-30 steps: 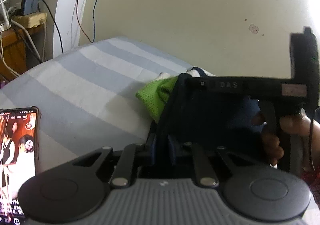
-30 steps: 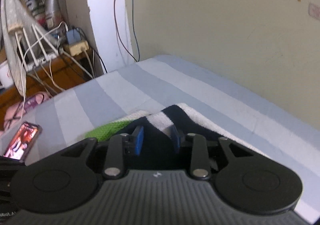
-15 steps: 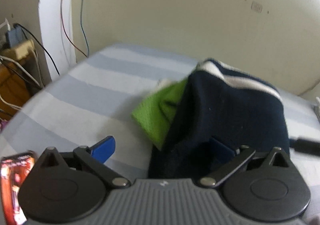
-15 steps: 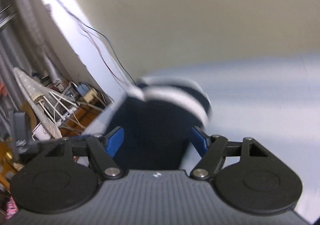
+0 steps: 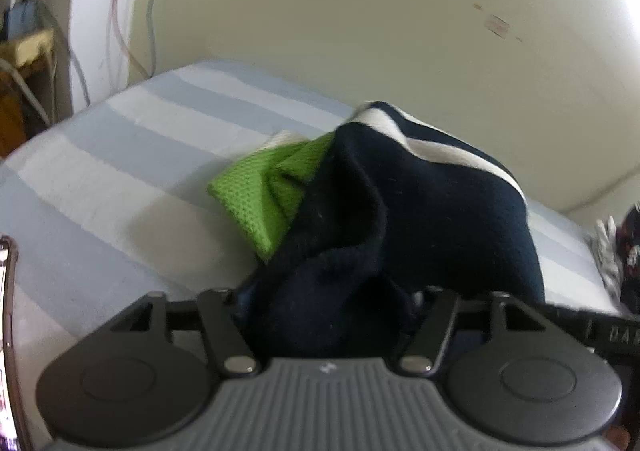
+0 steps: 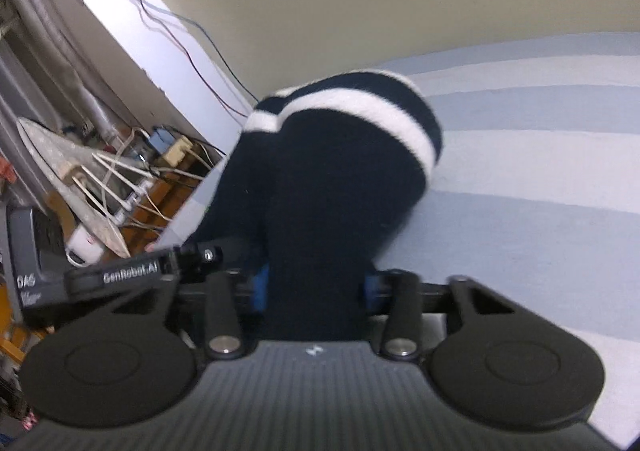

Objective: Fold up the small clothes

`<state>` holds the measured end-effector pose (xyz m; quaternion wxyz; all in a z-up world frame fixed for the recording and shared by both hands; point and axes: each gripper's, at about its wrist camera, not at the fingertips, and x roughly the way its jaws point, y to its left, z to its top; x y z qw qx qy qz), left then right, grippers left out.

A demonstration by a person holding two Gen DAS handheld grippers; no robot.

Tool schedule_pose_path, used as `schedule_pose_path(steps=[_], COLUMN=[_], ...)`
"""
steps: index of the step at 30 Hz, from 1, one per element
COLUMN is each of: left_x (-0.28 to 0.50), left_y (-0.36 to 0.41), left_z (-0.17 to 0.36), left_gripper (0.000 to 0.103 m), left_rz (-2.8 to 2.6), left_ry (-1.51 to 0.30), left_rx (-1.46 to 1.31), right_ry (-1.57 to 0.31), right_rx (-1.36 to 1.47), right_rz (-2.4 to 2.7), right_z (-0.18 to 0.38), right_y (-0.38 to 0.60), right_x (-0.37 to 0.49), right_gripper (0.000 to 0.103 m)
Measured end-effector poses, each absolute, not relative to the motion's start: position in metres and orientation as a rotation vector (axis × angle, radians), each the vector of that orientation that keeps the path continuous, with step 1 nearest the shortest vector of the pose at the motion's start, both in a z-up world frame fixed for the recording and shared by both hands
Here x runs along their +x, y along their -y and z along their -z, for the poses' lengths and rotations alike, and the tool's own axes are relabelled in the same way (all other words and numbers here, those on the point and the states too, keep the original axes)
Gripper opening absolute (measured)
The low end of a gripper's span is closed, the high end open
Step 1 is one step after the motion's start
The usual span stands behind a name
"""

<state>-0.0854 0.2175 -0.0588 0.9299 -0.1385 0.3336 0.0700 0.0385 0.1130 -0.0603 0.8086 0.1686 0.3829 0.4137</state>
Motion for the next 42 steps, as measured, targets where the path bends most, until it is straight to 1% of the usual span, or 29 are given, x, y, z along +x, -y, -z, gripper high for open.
schedule_pose_path(steps=[1,3,8,11,12,13,14,15,16,18,19,20,21,22,23,28,30,38,42], left_x=[-0.087,-0.090,-0.087,-0.080,-0.078,-0.075,-0.074,-0.073,-0.074,-0.076,-0.076,-0.076,-0.075,-0.075,-0.075,-0.075,-0.077,-0.080,-0.082], left_y=[-0.209,-0.190,-0.131,-0.094,-0.084,-0.075,-0.068,-0.064,-0.060,-0.057,-0.057,-0.059,-0.060,-0.061,-0.062,-0.060,-0.067,-0.079,-0.081], left_z=[0.057,0.054,0.056,0.061,0.062,0.063,0.063,0.063,0.063,0.063,0.065,0.066,0.067,0.069,0.070,0.076,0.071,0.079,0.080], left_gripper=[0.048,0.047,0.047,0.049,0.053,0.061,0.066,0.077,0.083,0.090,0.095,0.097,0.100,0.102,0.103,0.103,0.103,0.103,0.103], left_rz=[-0.124,-0.074,0.050,0.078,0.066,0.042,0.009,-0.019,-0.049,-0.102,-0.128,-0.144,-0.155,-0.162,-0.167,-0.178,-0.176,-0.152,-0.145], left_ry=[-0.688,-0.697,-0.724,-0.740,-0.737,-0.731,-0.722,-0.712,-0.697,-0.680,-0.673,-0.670,-0.668,-0.667,-0.665,-0.644,-0.634,-0.611,-0.596], left_rx=[-0.278,-0.269,-0.223,-0.149,-0.115,-0.074,-0.035,-0.005,0.027,0.075,0.095,0.102,0.101,0.096,0.092,0.102,0.110,0.075,0.069], right_ry=[-0.809,-0.748,-0.633,-0.615,-0.627,-0.649,-0.677,-0.702,-0.717,-0.722,-0.724,-0.724,-0.724,-0.725,-0.725,-0.722,-0.721,-0.707,-0.703], right_rx=[0.355,0.301,0.187,0.142,0.158,0.192,0.236,0.282,0.322,0.405,0.434,0.444,0.459,0.458,0.460,0.476,0.481,0.468,0.466], right_rz=[-0.879,-0.863,-0.818,-0.774,-0.758,-0.744,-0.733,-0.720,-0.714,-0.727,-0.729,-0.727,-0.733,-0.742,-0.749,-0.750,-0.749,-0.760,-0.765], right_z=[0.057,0.046,0.020,0.019,0.024,0.030,0.038,0.046,0.053,0.067,0.072,0.076,0.078,0.076,0.077,0.077,0.078,0.076,0.077], right_y=[-0.108,-0.097,-0.050,-0.018,-0.011,-0.002,0.003,0.008,0.013,0.019,0.021,0.023,0.026,0.028,0.029,0.036,0.024,0.018,0.016], right_x=[0.035,0.023,-0.002,-0.007,-0.005,-0.001,0.004,0.009,0.012,0.015,0.016,0.017,0.018,0.019,0.019,0.020,0.018,0.013,0.014], right_gripper=[0.037,0.037,0.037,0.038,0.038,0.039,0.044,0.045,0.050,0.055,0.062,0.067,0.067,0.069,0.071,0.073,0.074,0.086,0.088])
